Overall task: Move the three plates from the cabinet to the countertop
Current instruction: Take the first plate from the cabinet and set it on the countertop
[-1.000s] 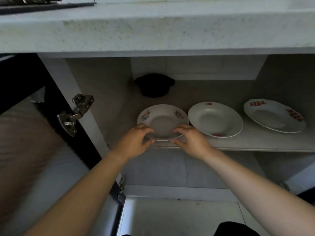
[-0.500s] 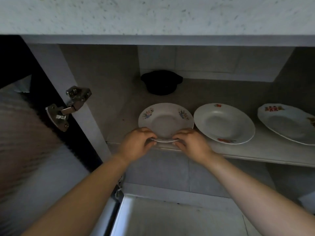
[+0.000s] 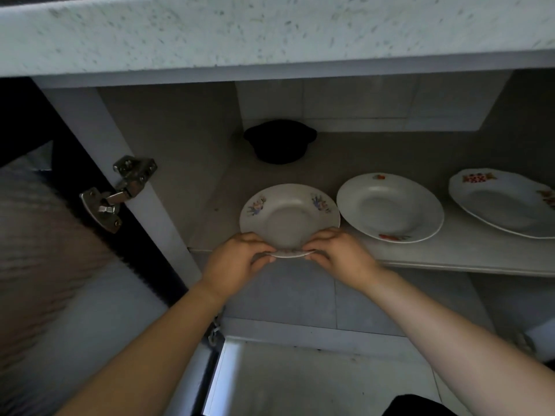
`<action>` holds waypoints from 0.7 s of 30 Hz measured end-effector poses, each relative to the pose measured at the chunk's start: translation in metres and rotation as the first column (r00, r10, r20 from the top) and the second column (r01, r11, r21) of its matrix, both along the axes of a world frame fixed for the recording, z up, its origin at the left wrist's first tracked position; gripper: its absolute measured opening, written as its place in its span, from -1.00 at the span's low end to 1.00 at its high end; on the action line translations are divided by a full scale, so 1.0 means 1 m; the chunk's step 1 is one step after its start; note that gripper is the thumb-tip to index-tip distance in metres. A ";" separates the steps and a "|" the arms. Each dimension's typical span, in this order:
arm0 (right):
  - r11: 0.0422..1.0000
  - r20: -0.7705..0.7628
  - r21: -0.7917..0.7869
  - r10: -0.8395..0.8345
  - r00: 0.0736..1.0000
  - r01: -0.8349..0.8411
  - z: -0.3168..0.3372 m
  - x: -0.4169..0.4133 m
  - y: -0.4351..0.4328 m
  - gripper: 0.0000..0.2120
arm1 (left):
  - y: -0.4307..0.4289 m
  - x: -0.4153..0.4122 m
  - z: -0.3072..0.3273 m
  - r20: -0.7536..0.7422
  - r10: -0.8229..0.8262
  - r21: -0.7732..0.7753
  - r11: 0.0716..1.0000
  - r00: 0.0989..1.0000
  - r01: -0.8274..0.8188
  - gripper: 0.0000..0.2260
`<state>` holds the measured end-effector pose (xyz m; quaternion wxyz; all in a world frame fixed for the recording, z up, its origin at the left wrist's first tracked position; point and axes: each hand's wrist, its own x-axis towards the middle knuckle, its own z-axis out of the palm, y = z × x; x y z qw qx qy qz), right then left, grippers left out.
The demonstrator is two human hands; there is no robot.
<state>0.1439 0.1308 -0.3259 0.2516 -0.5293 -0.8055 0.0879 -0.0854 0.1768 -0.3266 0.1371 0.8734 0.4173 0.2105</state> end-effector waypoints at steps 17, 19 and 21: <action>0.997 -0.116 -0.066 -0.043 0.992 0.036 0.003 0.000 -0.011 -0.82 | -0.006 -0.007 -0.006 0.104 -0.075 -0.017 0.997 0.992 0.077 -0.66; 0.993 -0.180 -0.092 -0.095 0.979 0.080 0.011 0.002 -0.010 -0.76 | -0.006 -0.008 -0.005 0.124 -0.093 -0.013 0.995 0.988 0.095 -0.69; 0.979 -0.258 -0.105 -0.197 0.946 0.176 0.017 0.004 -0.008 -0.72 | -0.004 -0.010 -0.003 0.162 -0.064 -0.034 0.997 0.985 0.071 -0.68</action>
